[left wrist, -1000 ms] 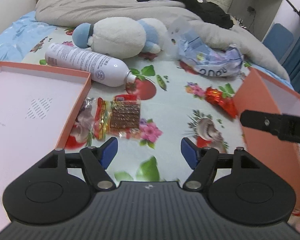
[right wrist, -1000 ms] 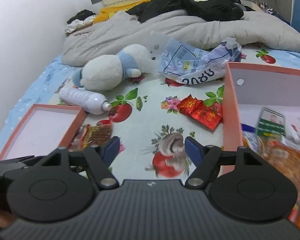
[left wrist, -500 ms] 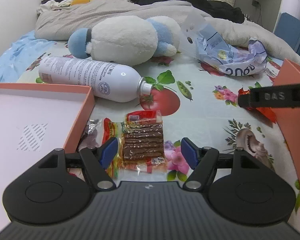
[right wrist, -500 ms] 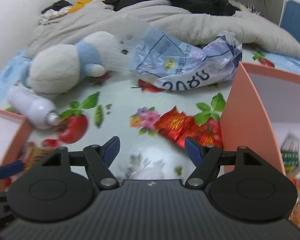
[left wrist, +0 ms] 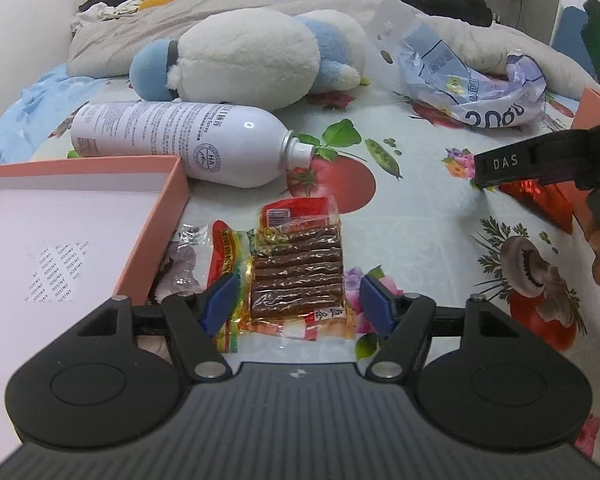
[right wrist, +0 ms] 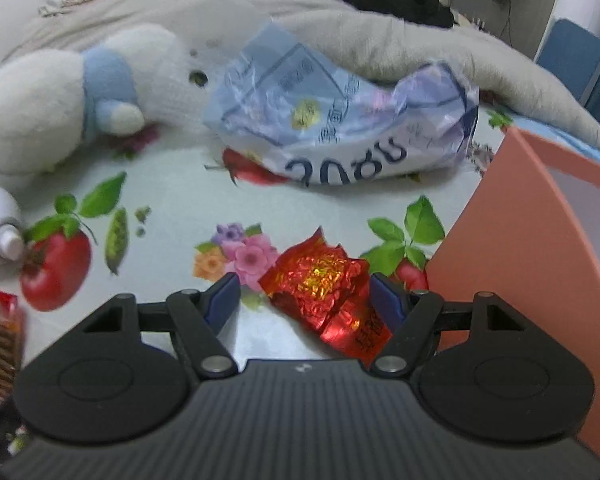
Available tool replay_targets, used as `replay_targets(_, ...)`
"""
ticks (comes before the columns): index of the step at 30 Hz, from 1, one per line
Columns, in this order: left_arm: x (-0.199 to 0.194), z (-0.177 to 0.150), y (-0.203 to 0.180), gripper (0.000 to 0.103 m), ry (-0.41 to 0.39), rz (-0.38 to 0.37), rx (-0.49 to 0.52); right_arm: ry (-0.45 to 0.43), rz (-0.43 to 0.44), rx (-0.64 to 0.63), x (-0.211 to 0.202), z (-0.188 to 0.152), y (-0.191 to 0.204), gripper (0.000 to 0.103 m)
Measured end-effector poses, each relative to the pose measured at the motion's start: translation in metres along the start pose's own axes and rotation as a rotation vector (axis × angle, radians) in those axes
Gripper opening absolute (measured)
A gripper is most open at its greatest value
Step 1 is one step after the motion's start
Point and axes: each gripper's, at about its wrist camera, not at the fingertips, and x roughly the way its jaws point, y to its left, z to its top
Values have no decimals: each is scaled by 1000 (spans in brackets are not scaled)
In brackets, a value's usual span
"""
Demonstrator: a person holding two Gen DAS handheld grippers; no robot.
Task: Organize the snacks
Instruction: 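Grasp brown strip packet with left gripper while right grasps red foil candy, then lift both held snacks and carry them over the deep pink box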
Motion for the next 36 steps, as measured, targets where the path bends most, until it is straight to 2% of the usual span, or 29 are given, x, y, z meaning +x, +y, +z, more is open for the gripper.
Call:
replay_targets(1,0,1,1,64,-1,0,-5,5,9,8,0,1,-1,68)
replay_targets(2,0,1,2,62,4,-7,-6,11,16,13,-1,2,-2,57)
replay_targets(3,0,3,2,58,11,-20,6,16,16,9,-1,3,-1,55)
replay_targets(5,-2,6,0,56,26,-28,33,22,19,0,-3,4,0,51)
replay_targets(9,-5,7,2,56,40,-47,23,36,52,6,-12,3,0,48)
replay_targets(10,-7,7,3,55,44,-54,16,37,61,4,-16,2,1,45)
replay_targets(21,-50,1,6,55,49,-103,-80,28,185,-40,-88,-20,5,44)
replay_targets(27,-91,-4,8,55,56,-110,-125,-1,233,-34,-139,-29,-5,44)
replay_targets(36,-170,-18,5,55,6,-127,-158,-62,321,17,-226,-51,-25,44)
